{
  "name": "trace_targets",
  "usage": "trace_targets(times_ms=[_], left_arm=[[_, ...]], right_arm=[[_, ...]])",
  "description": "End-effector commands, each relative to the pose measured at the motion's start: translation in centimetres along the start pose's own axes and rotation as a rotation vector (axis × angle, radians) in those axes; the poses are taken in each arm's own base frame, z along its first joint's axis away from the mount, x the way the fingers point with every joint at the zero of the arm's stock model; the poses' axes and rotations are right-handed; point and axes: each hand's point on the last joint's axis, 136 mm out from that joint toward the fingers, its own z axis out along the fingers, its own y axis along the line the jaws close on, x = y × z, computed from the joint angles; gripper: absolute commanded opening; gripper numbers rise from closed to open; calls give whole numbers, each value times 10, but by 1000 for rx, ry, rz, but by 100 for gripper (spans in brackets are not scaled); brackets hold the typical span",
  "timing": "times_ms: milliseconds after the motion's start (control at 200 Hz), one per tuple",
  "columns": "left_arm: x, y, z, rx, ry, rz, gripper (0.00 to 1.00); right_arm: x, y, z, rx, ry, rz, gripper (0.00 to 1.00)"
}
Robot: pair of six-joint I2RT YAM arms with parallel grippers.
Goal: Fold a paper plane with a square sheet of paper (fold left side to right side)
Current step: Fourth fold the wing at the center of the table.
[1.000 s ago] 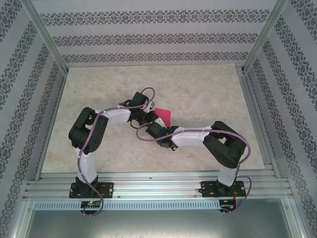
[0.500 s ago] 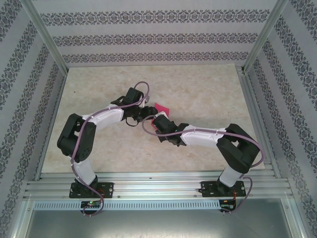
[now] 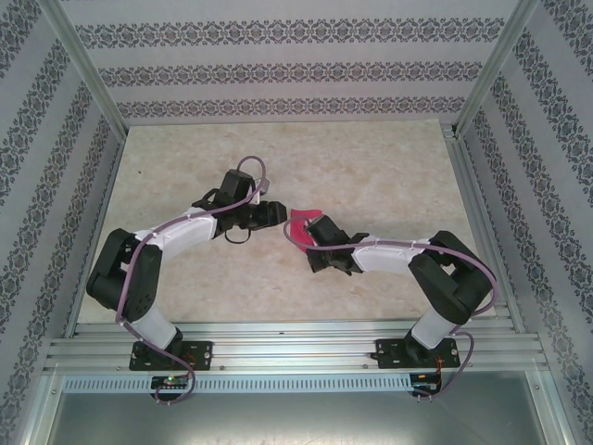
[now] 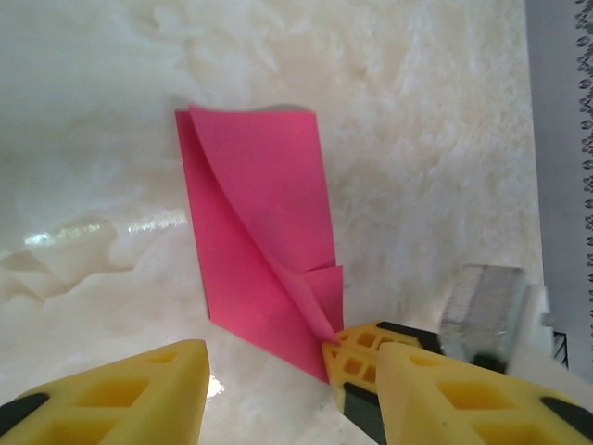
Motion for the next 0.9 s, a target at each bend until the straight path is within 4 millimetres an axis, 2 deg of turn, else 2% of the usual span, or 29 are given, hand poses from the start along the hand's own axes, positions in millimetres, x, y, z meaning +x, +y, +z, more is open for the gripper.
trace_targets(times_ms=[0, 455, 589, 894], left_arm=[[10, -14, 21, 78, 35, 6, 48], [29, -19, 85, 61, 144, -16, 40], [26, -15, 93, 17, 148, -12, 40], [32, 1, 105, -36, 176, -27, 40]], right_arm=[[-3, 2, -3, -68, -27, 50, 2], [-4, -11, -12, -147, -100, 166, 3], [-4, -12, -13, -165, -104, 183, 4], [-4, -14, -14, -210, -101, 226, 8]])
